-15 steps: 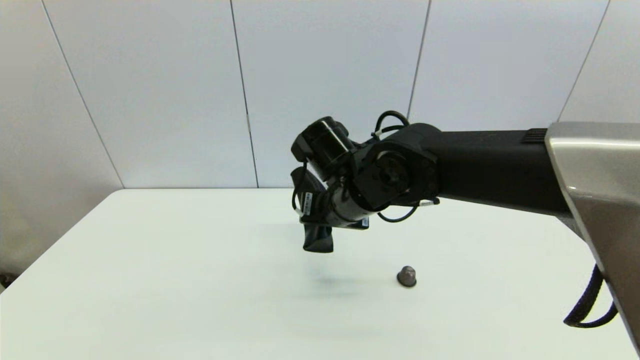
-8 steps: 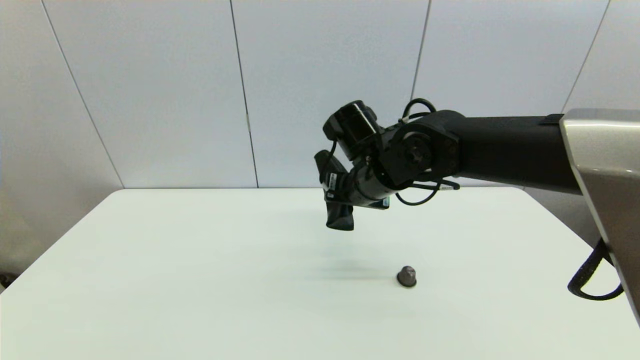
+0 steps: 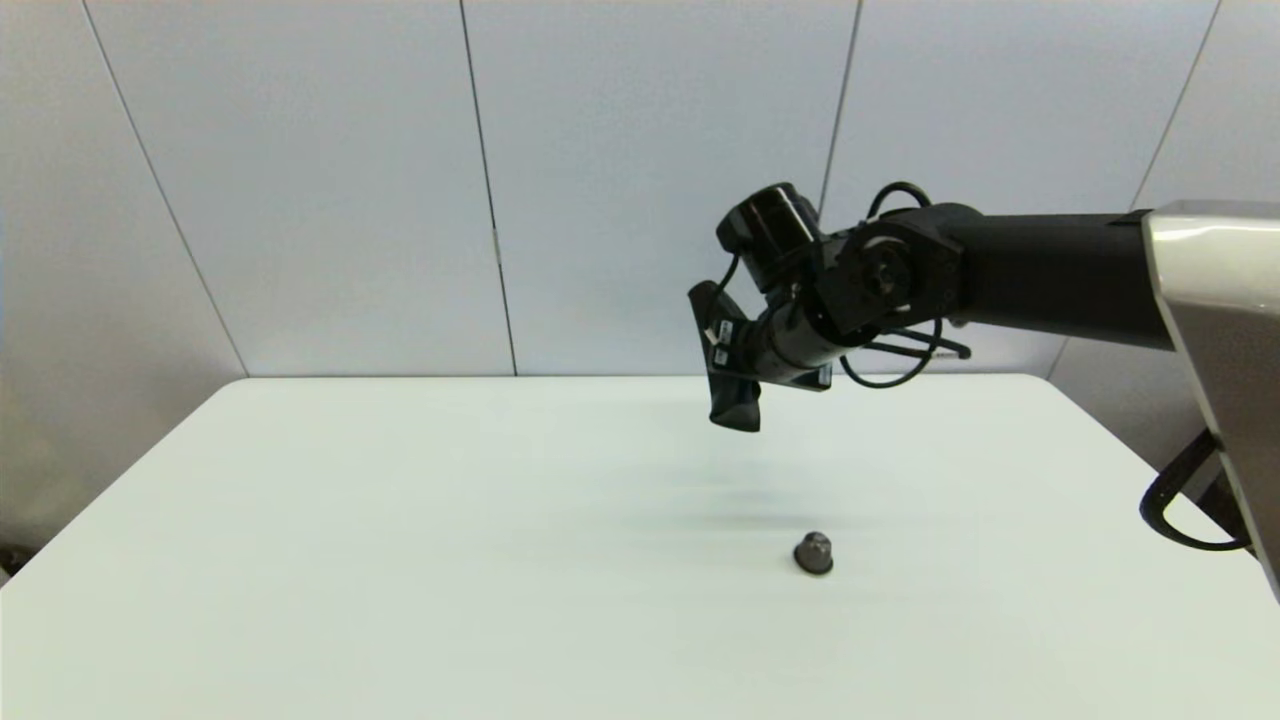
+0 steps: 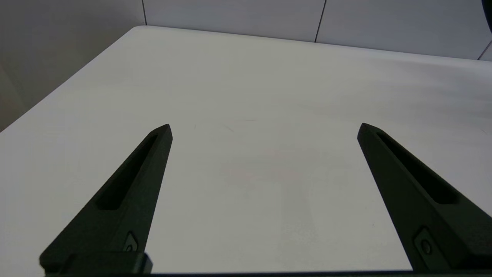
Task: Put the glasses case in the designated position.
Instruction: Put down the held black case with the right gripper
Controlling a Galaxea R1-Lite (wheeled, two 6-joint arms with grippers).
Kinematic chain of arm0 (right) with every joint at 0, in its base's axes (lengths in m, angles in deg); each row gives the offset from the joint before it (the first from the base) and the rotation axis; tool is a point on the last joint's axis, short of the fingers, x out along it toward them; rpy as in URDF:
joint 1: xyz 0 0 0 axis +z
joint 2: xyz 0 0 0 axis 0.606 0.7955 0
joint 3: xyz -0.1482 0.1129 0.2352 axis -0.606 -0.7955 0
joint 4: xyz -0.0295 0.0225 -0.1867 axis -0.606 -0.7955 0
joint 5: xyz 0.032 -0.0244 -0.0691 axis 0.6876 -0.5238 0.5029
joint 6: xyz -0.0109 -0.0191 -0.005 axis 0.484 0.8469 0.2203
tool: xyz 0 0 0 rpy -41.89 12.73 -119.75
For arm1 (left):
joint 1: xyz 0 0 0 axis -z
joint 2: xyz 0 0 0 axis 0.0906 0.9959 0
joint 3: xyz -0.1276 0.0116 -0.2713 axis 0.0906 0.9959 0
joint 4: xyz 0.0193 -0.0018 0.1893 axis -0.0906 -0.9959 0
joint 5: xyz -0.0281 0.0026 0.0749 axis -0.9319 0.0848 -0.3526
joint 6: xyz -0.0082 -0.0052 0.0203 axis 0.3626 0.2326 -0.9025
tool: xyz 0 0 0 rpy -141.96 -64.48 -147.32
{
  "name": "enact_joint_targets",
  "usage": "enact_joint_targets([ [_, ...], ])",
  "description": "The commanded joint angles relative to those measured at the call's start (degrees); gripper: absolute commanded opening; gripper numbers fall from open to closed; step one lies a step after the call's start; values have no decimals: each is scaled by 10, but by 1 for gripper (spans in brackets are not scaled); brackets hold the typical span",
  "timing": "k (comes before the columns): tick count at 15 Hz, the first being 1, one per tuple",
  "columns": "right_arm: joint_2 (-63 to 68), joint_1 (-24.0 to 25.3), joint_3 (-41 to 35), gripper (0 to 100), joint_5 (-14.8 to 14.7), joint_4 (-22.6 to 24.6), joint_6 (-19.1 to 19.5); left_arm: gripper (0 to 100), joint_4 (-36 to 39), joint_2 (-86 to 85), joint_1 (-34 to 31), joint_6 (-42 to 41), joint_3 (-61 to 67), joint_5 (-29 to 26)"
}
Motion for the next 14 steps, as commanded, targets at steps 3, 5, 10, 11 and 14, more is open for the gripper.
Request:
enact_joint_targets([
  [3,2,-36,-1,0,0,-14,2,100,1,1,0,0,0,0],
  [5,2,-40,-1,0,0,-26,1,100,-1,1,0,0,0,1],
  [10,1,-53,-1,0,4,-47,-1,100,-1,1,0,0,0,1],
  [11,0,-56,-1,0,5,-52,-1,100,1,1,0,0,0,0],
  [14,-1,-63,-1,0,8,-67,-3,100,-1,1,0,0,0,1],
])
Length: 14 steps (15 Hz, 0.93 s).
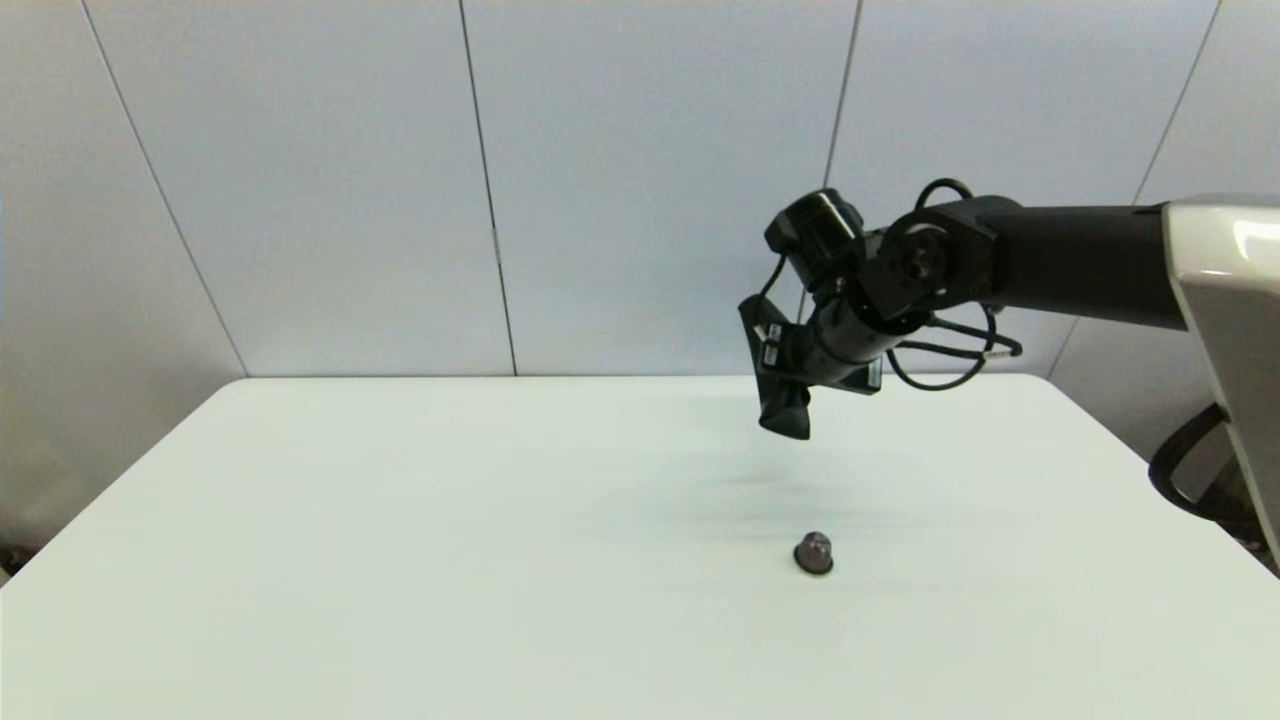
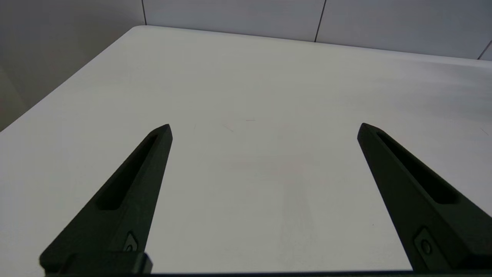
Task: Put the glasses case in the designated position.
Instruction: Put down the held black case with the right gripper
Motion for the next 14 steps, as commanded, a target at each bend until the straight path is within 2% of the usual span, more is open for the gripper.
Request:
enact_joint_targets([
  [1,-2,-7,0,0,2,-27,-5,100,0,1,0,0,0,0],
  [5,-3,-8,-2,0,3,-53,-5,100,0,1,0,0,0,0],
  [14,-7,-9,-2,0,5,-53,-11,100,1,1,0,0,0,0],
])
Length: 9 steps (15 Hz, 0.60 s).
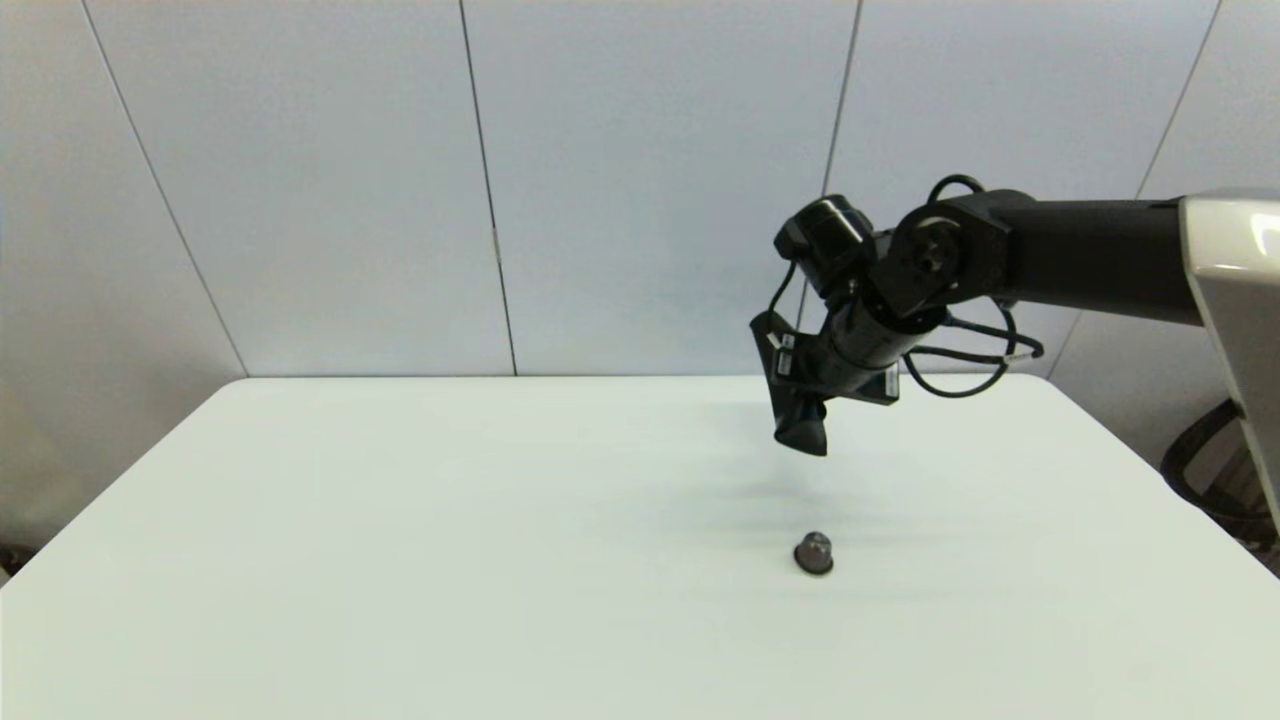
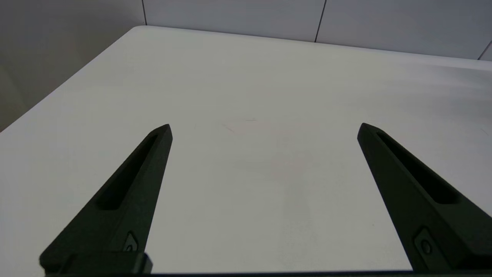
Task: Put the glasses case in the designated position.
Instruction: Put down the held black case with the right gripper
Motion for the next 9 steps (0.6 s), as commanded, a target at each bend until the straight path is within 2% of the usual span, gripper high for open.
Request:
enact_joint_targets([
  [1,-1,0,0,0,-3,-3,-5,100,0,1,0,1,0,0],
  [9,2,-9,0,0,-3,-2,-5,100,0,1,0,1,0,0],
])
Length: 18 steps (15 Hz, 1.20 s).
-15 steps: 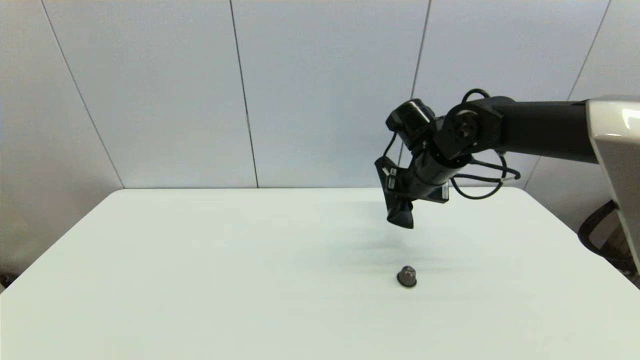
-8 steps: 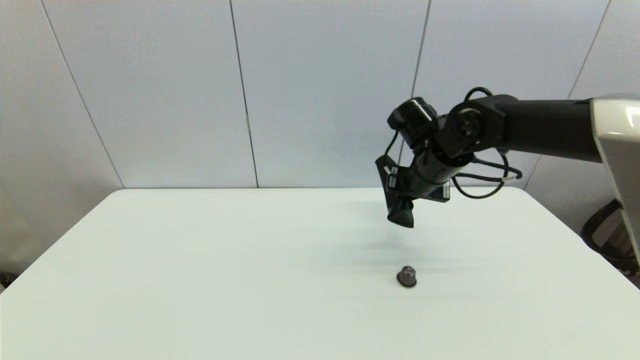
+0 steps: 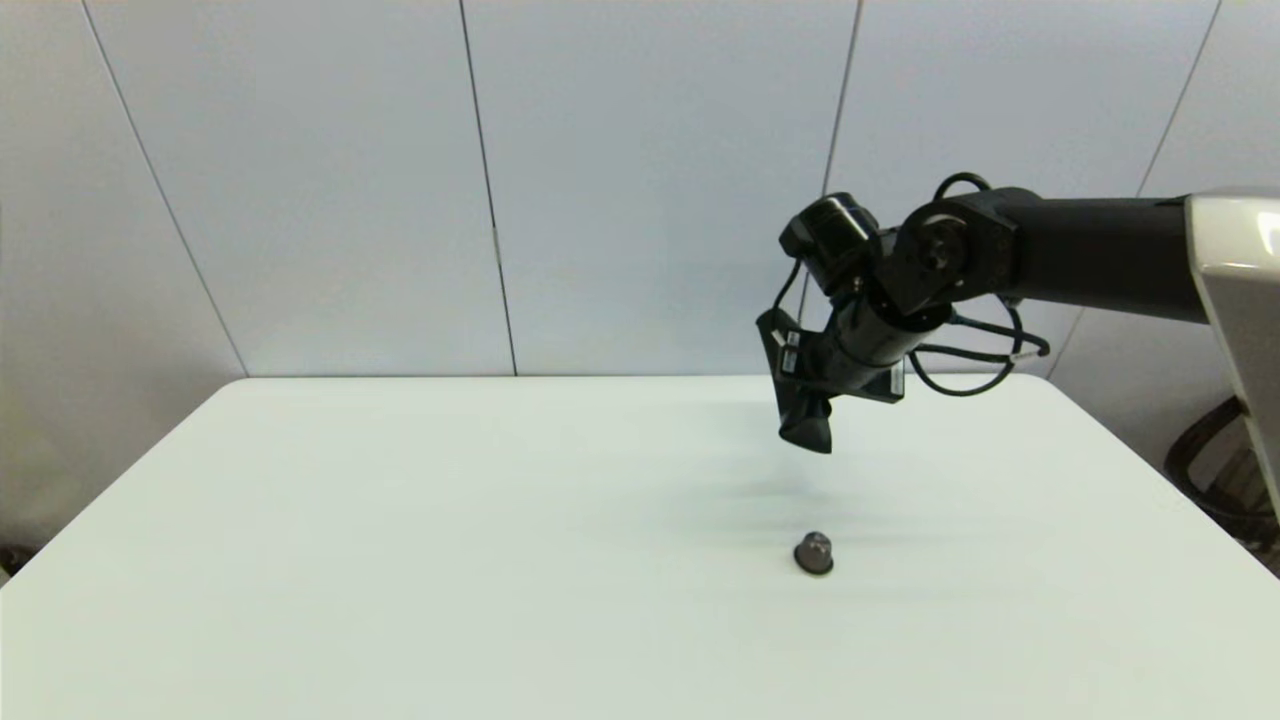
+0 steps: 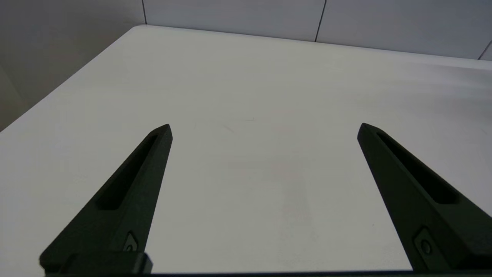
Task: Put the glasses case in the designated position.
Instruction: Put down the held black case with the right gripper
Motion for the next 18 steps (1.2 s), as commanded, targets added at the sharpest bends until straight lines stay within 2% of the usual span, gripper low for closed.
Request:
enact_joint_targets([
  [1,4,-3,0,0,1,-2,-2,100,0,1,0,0,0,0],
  [6,8,-6,-2,0,2,-2,-2,100,2,1,0,0,0,1],
  [7,8,-7,-2,100,2,-1,-1,100,2,1,0,0,0,0],
  [18,10,-8,-2,100,-4,-1,4,100,2,1,0,0,0,0],
])
